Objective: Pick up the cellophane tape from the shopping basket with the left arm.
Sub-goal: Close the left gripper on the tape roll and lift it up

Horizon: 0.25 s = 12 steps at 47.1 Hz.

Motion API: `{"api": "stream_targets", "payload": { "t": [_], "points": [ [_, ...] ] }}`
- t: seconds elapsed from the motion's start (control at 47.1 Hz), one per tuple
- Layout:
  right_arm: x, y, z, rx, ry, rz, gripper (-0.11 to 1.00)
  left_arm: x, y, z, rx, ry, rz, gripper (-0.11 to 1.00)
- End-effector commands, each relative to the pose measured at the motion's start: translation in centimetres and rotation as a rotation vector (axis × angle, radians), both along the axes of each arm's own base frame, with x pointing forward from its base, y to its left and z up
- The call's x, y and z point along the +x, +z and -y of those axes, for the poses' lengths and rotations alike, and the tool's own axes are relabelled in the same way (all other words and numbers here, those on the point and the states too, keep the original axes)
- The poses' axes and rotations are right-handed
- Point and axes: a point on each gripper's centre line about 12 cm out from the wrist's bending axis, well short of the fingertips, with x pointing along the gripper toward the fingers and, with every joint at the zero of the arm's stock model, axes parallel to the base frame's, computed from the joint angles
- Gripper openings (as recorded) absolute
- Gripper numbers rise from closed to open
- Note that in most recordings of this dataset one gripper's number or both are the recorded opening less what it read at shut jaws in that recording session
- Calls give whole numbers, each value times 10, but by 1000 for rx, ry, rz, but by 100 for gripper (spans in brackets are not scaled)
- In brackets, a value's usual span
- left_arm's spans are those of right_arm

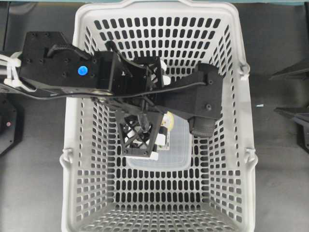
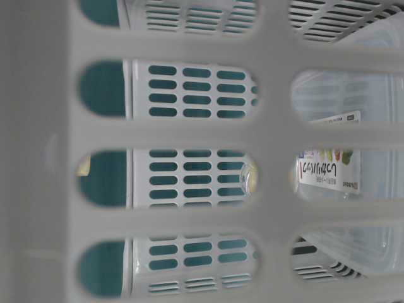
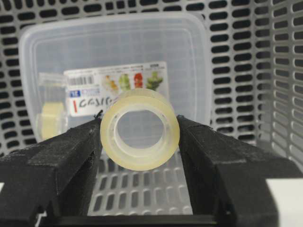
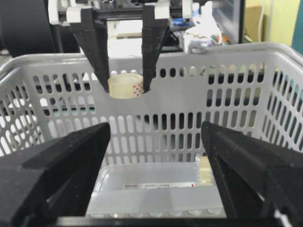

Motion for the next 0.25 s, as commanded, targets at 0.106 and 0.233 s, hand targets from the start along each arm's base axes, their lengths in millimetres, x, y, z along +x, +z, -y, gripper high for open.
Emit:
{"api": "stream_targets", "payload": {
  "t": [0.106,0.233],
  "points": [
    [1,5,0,5,1,20,75,-5,13,1,0,-1,31,50],
    [1,4,-1,3,3,18,75,-5,12,1,1,-2,29,50]
  ]
}}
